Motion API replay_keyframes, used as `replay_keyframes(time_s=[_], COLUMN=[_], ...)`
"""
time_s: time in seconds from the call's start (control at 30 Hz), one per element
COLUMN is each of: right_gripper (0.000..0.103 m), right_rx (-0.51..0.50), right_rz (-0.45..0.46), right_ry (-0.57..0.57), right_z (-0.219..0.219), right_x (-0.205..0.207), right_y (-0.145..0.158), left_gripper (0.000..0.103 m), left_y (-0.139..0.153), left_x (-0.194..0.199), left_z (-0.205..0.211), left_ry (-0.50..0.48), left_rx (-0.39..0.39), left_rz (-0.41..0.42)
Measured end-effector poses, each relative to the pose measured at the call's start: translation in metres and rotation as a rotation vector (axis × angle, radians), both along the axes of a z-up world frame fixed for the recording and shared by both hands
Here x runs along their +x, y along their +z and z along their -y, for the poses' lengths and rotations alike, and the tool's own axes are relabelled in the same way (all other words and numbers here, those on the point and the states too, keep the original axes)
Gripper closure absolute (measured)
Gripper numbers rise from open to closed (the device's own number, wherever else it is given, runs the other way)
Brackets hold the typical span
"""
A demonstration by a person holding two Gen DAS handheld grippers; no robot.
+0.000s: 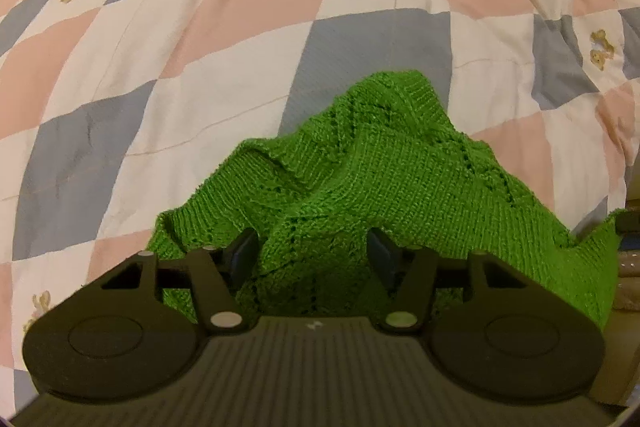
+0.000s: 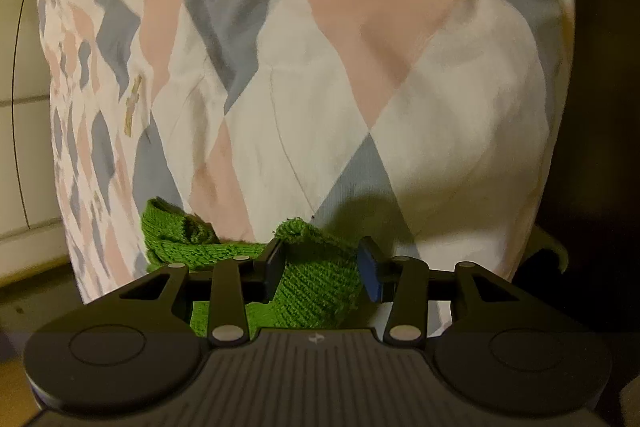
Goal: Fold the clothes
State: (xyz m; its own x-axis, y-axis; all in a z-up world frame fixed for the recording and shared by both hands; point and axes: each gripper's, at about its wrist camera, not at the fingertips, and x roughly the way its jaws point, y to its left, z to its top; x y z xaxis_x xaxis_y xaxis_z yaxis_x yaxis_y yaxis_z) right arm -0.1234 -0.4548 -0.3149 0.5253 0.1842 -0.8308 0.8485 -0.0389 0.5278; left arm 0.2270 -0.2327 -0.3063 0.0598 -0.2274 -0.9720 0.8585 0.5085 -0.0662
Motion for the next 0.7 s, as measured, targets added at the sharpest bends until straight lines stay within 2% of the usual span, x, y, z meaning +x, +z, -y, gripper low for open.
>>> replay_keyframes(time_s=[0.13,0.23,0.37,0.47,0.53,0.57,0.7], right_gripper=[0.059,0.059,0.059,0.058,0.057,0.057,0.056], right_rx=[-0.164,-0.239,-0.248,-0.253,-0.255,-0.256,-0.269], right_rz=[-0.044,-0.069,-0.073,-0.074,-0.073,-0.073,-0.054], right_ry=[0.221,0.328,0.349,0.359,0.364,0.369,0.412], right_z=[-0.001,-0.006,-0.008,-0.008,-0.009,-0.010,-0.013], right_x=[0.024,0.036,0.037,0.035,0.035,0.034,0.034], right_y=[0.014,0.021,0.021,0.022,0.023,0.023,0.027], left_gripper=[0.049,0.049,0.049,0.059,0.086,0.095,0.097], left_y=[-0.003,-0.004,-0.006,-0.006,-0.004,-0.003,0.010], left_x=[-0.003,-0.004,-0.007,-0.010,-0.014,-0.018,-0.035], left_z=[-0.003,-0.004,-0.003,-0.004,-0.007,-0.010,-0.032], left_ry=[0.002,0.011,0.007,0.001,-0.003,-0.006,0.007], left_rx=[0.004,0.003,0.006,0.002,-0.002,-0.004,-0.030], left_rz=[0.003,0.001,0.005,-0.002,-0.010,-0.006,-0.009])
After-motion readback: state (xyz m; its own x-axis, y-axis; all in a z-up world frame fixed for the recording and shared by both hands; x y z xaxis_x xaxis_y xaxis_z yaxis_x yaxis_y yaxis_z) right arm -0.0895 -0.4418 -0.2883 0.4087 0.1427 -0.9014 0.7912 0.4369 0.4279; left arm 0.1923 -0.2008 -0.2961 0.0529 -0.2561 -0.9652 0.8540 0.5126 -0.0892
